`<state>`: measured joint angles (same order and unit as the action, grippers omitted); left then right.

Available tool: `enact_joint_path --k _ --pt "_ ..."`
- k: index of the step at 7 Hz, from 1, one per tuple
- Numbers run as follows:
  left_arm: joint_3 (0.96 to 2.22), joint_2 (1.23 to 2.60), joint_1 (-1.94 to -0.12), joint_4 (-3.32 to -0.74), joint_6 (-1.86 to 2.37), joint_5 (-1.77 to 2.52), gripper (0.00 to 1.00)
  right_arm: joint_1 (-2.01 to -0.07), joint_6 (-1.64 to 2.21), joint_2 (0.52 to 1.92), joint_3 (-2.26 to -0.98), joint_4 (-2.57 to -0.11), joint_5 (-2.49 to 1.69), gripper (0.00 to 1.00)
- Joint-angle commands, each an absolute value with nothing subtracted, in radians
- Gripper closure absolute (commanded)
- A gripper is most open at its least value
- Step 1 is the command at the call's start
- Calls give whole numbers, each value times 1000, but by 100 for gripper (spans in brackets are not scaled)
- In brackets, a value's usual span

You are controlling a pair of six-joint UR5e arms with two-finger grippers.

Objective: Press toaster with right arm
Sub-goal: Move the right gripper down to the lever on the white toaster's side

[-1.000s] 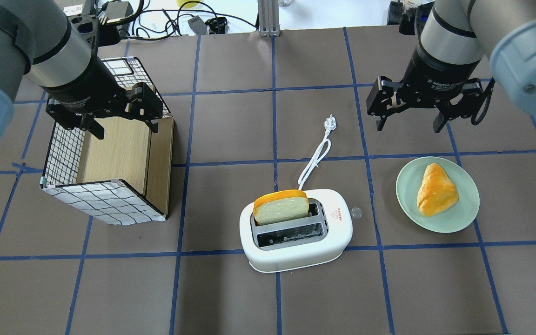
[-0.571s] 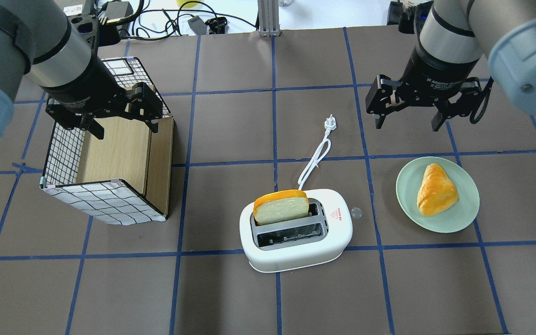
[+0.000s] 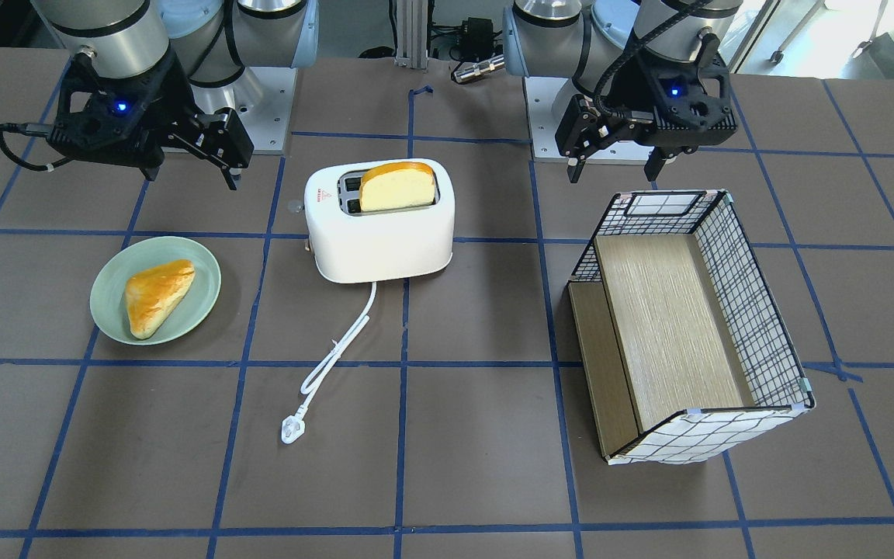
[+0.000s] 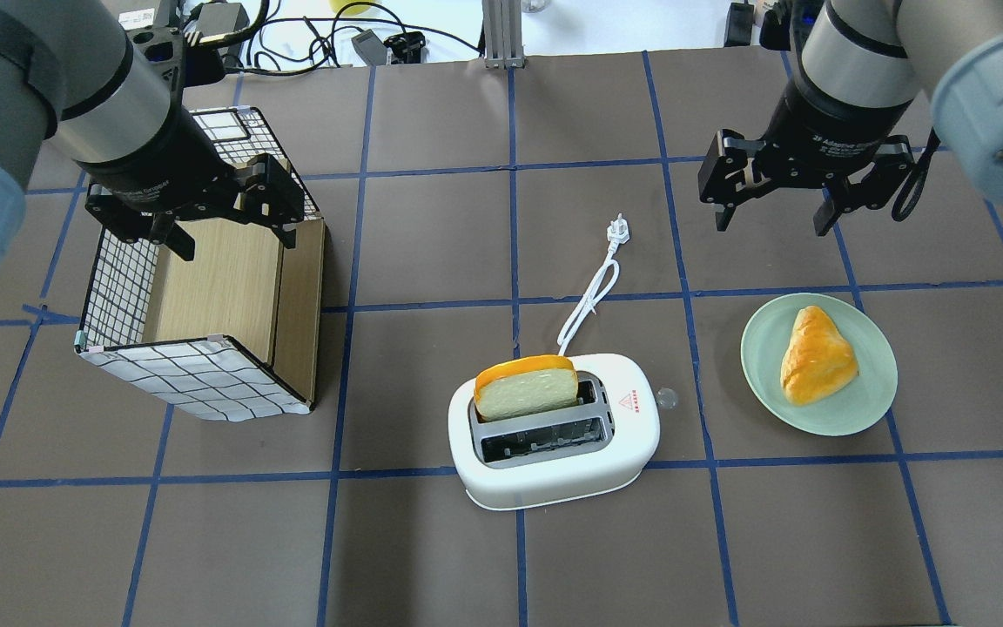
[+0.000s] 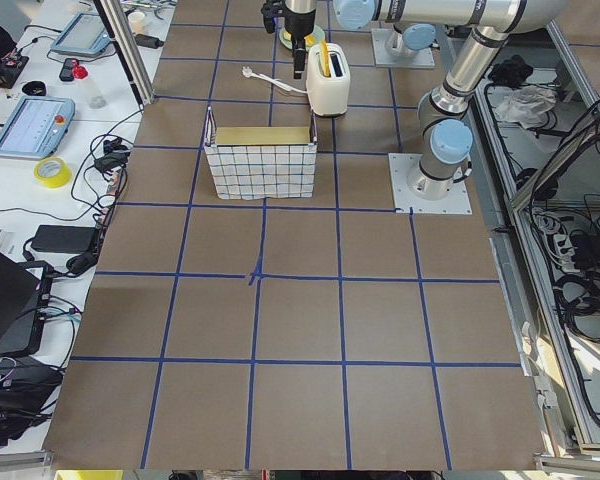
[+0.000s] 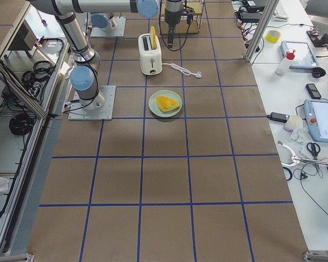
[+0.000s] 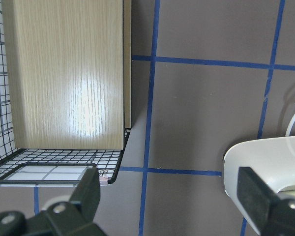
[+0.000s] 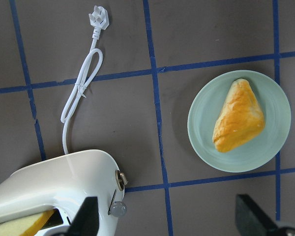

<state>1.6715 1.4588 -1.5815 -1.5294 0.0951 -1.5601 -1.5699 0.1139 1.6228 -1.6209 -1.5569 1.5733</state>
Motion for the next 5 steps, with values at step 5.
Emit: enact_joint_path --k 5 --pt "1671 1459 -1582 -1529 95 -1560 0 -1438 -99 1617 -1644 -1542 1465 100"
